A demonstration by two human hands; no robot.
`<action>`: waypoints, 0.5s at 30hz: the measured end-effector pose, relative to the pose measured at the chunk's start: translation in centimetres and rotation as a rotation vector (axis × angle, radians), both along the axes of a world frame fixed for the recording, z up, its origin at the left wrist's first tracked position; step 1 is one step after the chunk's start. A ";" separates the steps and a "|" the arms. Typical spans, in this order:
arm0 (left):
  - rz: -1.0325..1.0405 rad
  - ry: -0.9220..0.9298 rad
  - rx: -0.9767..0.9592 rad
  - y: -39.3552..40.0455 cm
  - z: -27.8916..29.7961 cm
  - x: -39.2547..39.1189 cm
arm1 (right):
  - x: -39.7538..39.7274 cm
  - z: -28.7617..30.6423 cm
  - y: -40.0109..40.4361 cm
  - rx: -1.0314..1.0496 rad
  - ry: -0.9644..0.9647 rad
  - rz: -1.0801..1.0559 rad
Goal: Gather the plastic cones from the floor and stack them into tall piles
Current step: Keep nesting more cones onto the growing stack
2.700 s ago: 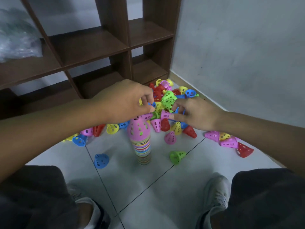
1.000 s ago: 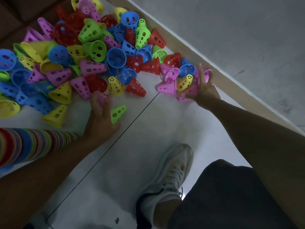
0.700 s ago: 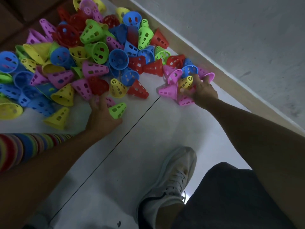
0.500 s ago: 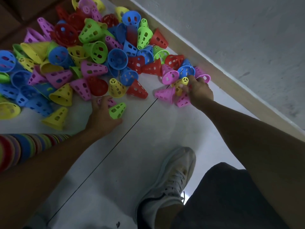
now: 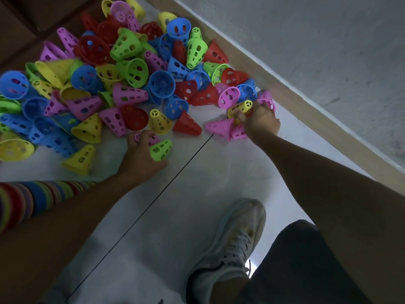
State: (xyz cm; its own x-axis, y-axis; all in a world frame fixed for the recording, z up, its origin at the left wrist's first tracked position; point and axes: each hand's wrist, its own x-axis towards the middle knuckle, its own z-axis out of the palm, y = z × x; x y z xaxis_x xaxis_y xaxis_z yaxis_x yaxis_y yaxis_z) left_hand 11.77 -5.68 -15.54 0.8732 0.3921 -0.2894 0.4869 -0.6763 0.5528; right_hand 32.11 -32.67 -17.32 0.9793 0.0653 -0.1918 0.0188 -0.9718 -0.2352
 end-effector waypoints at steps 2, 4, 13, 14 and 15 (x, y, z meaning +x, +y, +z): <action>0.007 0.006 0.001 -0.1 0.1 0.0 | 0.2 0.1 0.0 0.024 -0.005 0.004; 0.011 0.001 -0.005 -0.1 0.3 0.1 | 0.3 0.2 0.0 0.054 -0.012 0.020; 0.007 0.000 -0.017 0.1 0.9 0.0 | 0.3 1.5 -0.4 0.134 0.000 -0.015; 0.009 -0.003 -0.022 0.1 1.0 -0.1 | 0.0 1.7 -0.4 0.155 -0.010 -0.024; 0.010 -0.007 -0.029 0.1 1.1 -0.1 | -0.2 1.8 -0.5 0.165 -0.023 -0.031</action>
State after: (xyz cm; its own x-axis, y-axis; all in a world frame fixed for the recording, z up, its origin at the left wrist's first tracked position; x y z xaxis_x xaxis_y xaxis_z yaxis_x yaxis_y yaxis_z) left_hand 11.64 -5.57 -14.44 0.8713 0.3923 -0.2948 0.4896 -0.6554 0.5751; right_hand 31.87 -33.13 -15.54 0.9853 0.0642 -0.1582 -0.0029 -0.9202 -0.3915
